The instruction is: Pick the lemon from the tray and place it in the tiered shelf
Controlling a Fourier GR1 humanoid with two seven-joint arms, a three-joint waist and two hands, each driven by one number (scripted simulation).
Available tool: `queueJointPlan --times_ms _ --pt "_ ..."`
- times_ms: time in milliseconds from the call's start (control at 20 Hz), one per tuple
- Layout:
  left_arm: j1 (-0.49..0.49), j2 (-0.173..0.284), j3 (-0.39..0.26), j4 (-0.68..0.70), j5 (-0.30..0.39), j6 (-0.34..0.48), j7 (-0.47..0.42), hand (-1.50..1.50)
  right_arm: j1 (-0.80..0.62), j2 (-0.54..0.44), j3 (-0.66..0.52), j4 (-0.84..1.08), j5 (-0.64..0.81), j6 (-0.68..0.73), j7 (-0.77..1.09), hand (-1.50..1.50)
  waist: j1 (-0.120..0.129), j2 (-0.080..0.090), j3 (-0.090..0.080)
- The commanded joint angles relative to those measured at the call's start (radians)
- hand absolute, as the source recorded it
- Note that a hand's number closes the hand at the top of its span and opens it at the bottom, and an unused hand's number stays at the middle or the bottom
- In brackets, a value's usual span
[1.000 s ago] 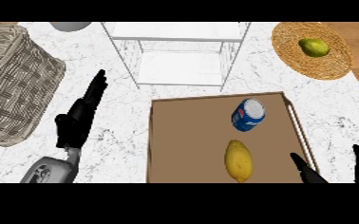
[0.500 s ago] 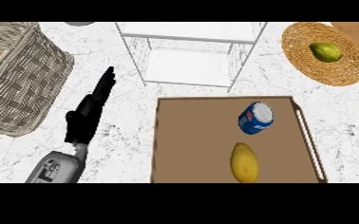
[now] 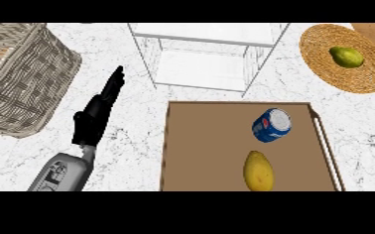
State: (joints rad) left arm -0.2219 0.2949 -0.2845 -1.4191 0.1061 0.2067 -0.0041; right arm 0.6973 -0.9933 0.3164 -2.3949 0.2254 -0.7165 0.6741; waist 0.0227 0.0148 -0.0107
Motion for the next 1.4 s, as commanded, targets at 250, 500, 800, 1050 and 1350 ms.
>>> queueJointPlan --times_ms 250,500,800,1050,1350 --pt "-0.048 0.025 0.038 0.033 0.018 -0.051 0.020 0.00 -0.210 -0.165 -0.018 -0.178 0.066 0.159 0.530 -1.50 0.010 -0.005 0.004" --pt "0.014 -0.018 -0.003 -0.024 -0.012 -0.011 0.043 0.00 -0.396 -0.094 0.095 -0.120 0.151 0.177 0.642 -1.50 0.010 -0.012 0.007" --pt "0.000 -0.018 0.018 0.023 -0.003 -0.041 0.007 0.00 -0.539 -0.085 0.141 -0.117 0.180 0.226 0.765 -1.50 -0.003 -0.013 0.004" --pt "-0.016 -0.011 0.053 0.047 -0.009 -0.036 -0.011 0.00 -0.601 0.000 0.241 -0.041 0.235 0.222 0.780 -1.50 -0.016 -0.014 0.006" --pt "0.027 -0.027 0.031 0.021 -0.019 -0.035 -0.012 0.00 -0.696 0.099 0.292 0.046 0.272 0.286 0.813 -1.50 -0.008 -0.014 0.004"
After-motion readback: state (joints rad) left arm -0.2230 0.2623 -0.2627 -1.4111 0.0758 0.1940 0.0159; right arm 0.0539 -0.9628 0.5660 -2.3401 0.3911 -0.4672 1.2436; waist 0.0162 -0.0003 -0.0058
